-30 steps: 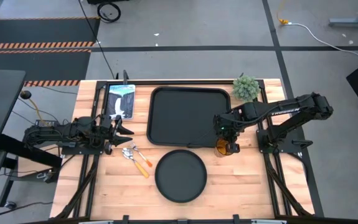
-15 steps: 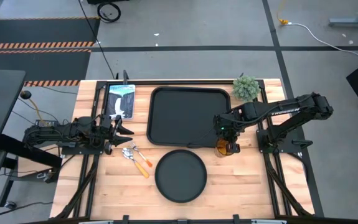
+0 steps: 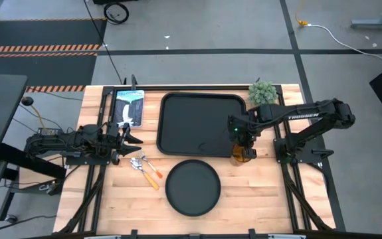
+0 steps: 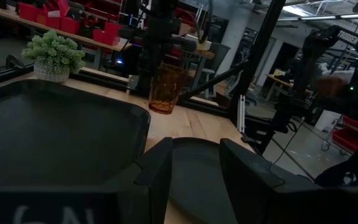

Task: Pick and place plate/cup/fork/spoon on tray
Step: Put the brown glass on the black serving tray, then put the black plate on the black serving tray to the bottom of the brown glass

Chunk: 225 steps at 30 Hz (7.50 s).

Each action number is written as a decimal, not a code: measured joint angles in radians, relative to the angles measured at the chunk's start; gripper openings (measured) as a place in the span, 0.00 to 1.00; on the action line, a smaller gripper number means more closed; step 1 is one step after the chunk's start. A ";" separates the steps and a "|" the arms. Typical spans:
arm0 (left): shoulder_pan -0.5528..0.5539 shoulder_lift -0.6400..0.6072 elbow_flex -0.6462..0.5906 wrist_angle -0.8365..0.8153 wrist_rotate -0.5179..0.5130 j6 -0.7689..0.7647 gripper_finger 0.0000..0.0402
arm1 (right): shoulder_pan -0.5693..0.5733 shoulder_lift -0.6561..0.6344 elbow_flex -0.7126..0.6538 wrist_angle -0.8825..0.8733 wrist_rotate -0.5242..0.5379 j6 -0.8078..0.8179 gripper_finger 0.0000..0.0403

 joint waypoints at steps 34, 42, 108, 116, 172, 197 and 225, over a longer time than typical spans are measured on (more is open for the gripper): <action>0.000 0.000 0.000 0.000 0.000 0.000 0.35 | -0.670 0.287 0.322 0.066 0.074 -0.360 0.04; 0.000 0.000 0.000 0.000 0.000 0.000 0.35 | -0.800 0.285 0.322 0.077 0.021 -0.333 0.04; 0.000 0.000 0.000 0.000 0.000 0.000 0.35 | -0.941 0.287 0.130 0.219 0.004 -0.333 0.05; 0.000 0.000 0.000 0.000 0.000 0.000 0.35 | -0.941 0.287 0.129 0.218 -0.001 -0.333 0.06; 0.000 0.000 0.000 0.000 0.000 0.000 0.35 | -0.940 0.283 0.130 0.255 0.057 -0.283 0.41; 0.000 0.000 0.000 0.000 0.000 0.000 0.35 | -0.849 0.048 0.130 0.263 0.129 -0.228 0.44; 0.000 0.000 0.000 0.082 -0.035 -0.111 0.35 | -0.066 -0.074 -0.143 0.897 0.099 0.127 0.44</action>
